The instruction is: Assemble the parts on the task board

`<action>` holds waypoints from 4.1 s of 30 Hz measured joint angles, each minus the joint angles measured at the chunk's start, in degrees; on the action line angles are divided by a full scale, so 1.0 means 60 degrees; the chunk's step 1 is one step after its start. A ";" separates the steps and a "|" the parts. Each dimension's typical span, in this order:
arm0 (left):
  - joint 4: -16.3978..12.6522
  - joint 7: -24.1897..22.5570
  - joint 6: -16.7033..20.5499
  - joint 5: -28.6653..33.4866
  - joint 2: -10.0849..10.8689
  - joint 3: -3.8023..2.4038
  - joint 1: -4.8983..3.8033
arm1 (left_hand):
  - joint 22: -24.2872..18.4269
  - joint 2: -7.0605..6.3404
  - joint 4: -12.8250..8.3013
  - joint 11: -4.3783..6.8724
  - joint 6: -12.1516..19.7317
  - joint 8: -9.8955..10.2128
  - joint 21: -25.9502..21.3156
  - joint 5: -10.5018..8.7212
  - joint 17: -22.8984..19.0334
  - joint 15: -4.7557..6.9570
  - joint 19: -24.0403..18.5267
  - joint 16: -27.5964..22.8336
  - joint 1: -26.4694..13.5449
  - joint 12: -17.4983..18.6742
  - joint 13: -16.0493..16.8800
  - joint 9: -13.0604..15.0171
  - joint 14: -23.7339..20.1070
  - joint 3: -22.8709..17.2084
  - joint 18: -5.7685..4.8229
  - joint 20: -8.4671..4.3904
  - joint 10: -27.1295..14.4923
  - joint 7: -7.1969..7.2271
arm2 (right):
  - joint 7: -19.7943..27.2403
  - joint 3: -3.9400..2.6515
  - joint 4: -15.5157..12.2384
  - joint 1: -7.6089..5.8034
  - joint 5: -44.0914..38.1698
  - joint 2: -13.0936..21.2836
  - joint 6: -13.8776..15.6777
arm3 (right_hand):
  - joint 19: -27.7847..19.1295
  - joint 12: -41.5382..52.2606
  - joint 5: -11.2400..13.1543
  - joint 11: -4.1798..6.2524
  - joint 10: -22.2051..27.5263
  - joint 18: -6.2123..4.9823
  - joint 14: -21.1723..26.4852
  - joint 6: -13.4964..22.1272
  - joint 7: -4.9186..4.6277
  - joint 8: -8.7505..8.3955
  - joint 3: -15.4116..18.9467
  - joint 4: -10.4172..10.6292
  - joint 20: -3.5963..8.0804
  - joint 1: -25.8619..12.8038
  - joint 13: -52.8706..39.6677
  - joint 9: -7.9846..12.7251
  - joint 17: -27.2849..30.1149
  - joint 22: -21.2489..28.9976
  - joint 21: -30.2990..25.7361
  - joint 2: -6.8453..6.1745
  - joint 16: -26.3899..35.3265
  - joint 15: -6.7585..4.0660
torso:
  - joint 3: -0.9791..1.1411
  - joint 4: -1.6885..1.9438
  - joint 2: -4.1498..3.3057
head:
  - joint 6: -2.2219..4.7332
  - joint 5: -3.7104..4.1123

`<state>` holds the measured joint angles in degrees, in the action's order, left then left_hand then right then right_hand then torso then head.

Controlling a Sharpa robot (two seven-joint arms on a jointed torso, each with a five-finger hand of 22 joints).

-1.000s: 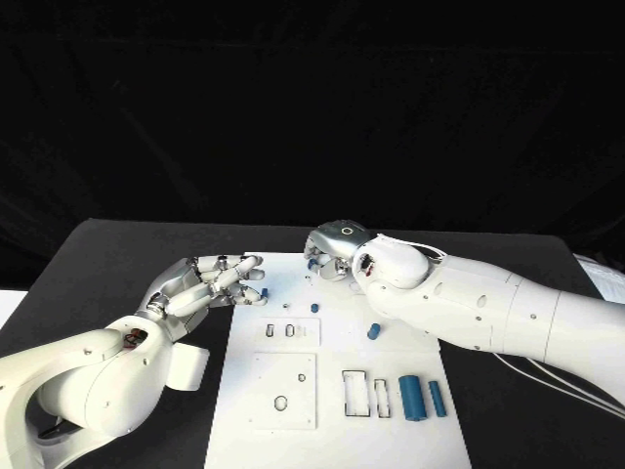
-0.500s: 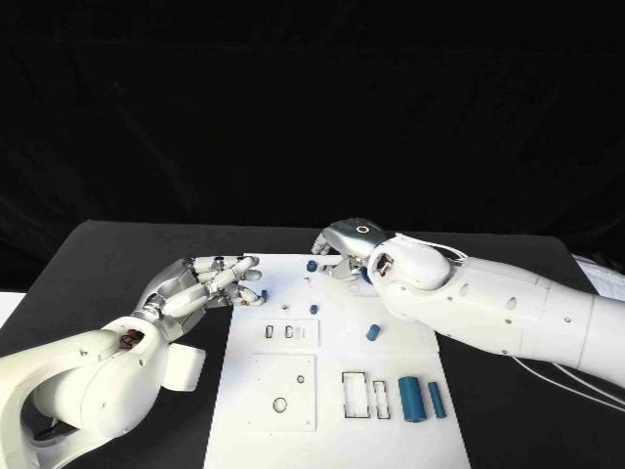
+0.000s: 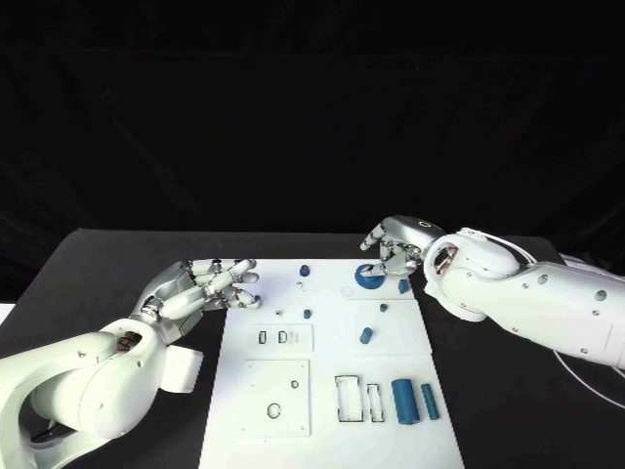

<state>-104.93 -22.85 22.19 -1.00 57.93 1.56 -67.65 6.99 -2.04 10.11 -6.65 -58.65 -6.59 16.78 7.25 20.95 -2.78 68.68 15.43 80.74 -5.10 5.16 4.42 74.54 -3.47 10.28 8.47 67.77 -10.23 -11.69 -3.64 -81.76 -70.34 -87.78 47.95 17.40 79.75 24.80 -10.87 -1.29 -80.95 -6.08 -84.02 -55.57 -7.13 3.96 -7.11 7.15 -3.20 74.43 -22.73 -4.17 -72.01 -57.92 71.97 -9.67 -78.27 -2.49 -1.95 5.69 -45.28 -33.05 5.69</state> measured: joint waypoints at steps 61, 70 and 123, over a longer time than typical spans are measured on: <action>0.0152 0.0097 -0.0112 0.0024 -0.0077 0.0002 -0.0001 | -0.0005 0.0037 -0.0025 0.0000 0.0000 0.0035 -0.0044 0.0000 0.0050 0.0000 0.0000 0.0001 0.0037 0.0040 0.0000 0.0000 0.0000 -0.0026 0.0000 0.0000 0.0000 0.0000 | -0.0729 -0.0017 0.0448 0.0234 -0.0391 -0.0384 -0.1015 | 0.0218 0.6305 -0.0145 -0.0054 -0.0004 0.0210 0.0001 -0.0564 0.0062 0.0445 0.0787 0.1214 -0.0065 0.1310 -0.7530 -0.0113 -0.0484 -0.1897 0.1243 0.0597 -0.1366 0.0003 | -0.0018 0.0005 0.0003 | -0.0071 0.0047; 0.0152 0.0122 -0.0137 0.0025 -0.0077 0.0002 -0.0001 | -0.0005 0.0038 -0.0025 0.0000 0.0000 0.0035 -0.0044 0.0000 0.0070 0.0000 0.0000 -0.0057 0.0038 0.0040 0.0000 0.0000 0.0000 -0.0026 0.0000 0.0000 0.0000 0.0000 | -0.0724 -0.0023 0.0422 0.0256 -0.0520 -0.0481 -0.1012 | 0.0218 0.6305 -0.0088 -0.0042 0.0013 0.0210 0.0001 -0.0564 0.0062 0.0444 0.0758 0.1186 -0.0066 0.1321 -0.7539 -0.0097 -0.0484 -0.1930 0.1282 0.0608 -0.1365 0.0003 | -0.0017 0.0016 0.0002 | -0.0116 0.0038; 0.0164 0.0245 -0.0252 0.0027 -0.0133 0.0003 -0.0001 | -0.0012 0.0075 -0.0077 0.0000 0.0034 0.0110 -0.0043 0.0000 0.0147 0.0000 0.0000 -0.0057 0.0075 0.0119 0.0000 0.0000 0.0000 -0.0024 0.0000 0.0000 0.0000 -0.0034 | -0.1036 0.0172 -0.0210 0.0466 -0.1872 -0.2114 0.0286 | 0.0404 0.6283 -0.0397 -0.0040 0.0013 0.0356 0.0033 -0.0909 0.0093 0.0413 -0.0876 0.0507 0.0123 0.1415 -0.7915 -0.0013 -0.0486 -0.2453 0.1576 0.0914 -0.1562 -0.0167 | -0.0023 0.0032 -0.0005 | -0.0202 -0.0231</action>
<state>-103.94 -21.38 20.68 -0.84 57.13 1.58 -67.65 6.92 -1.60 9.65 -6.64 -58.45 -5.93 16.52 7.25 21.83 -2.78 68.68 15.09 81.19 -4.39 5.16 4.42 74.54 -3.62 10.28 8.48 67.77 -10.43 -17.90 -2.61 -83.02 -67.54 -99.01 35.26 19.11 82.17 62.50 -13.26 -1.53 -80.87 -3.94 -83.82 -61.02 -6.57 6.44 -12.37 10.20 -2.46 82.92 -70.22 -4.25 -74.93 -72.64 81.43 -4.19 -87.65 -3.49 -2.09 5.88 -45.31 -34.26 4.30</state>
